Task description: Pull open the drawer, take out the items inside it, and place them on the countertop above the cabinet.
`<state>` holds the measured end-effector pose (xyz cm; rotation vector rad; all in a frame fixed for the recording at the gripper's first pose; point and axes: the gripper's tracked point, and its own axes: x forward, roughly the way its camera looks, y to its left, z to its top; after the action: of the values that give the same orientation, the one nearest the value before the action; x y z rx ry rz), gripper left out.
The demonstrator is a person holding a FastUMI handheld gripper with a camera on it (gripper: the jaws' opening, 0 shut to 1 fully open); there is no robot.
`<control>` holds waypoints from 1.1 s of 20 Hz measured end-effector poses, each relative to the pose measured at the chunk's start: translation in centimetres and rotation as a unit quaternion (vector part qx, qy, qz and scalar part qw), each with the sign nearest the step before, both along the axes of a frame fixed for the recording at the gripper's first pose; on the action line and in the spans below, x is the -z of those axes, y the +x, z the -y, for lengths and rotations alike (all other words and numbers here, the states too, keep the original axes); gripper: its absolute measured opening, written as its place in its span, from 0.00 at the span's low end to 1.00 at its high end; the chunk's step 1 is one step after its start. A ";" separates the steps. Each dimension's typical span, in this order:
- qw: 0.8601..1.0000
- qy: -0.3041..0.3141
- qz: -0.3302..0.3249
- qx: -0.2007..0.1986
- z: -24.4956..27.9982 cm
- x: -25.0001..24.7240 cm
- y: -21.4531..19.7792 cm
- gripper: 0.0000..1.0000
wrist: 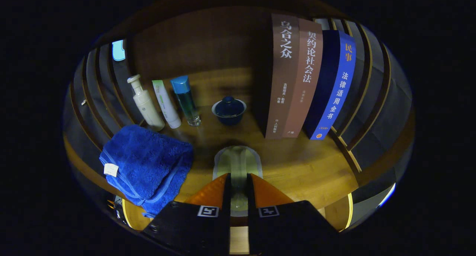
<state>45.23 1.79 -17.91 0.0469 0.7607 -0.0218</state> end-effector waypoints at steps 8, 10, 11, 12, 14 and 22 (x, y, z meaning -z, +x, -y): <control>0.997 0.011 0.075 0.004 0.0 -3.3 -3.9 0.98; 0.993 -0.007 0.115 -0.008 -0.1 -5.4 -6.0 0.99; 0.990 -0.016 0.138 -0.015 -0.3 -6.5 -7.3 0.99; 0.987 -0.024 0.158 -0.022 -0.5 -7.5 -8.5 0.99; 0.979 -0.030 0.199 -0.034 -1.1 -9.5 -11.0 0.99; 0.937 -0.015 0.340 -0.076 -3.5 -14.0 -22.7 0.99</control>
<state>22.56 5.27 -3.86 -0.0343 0.0673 0.1260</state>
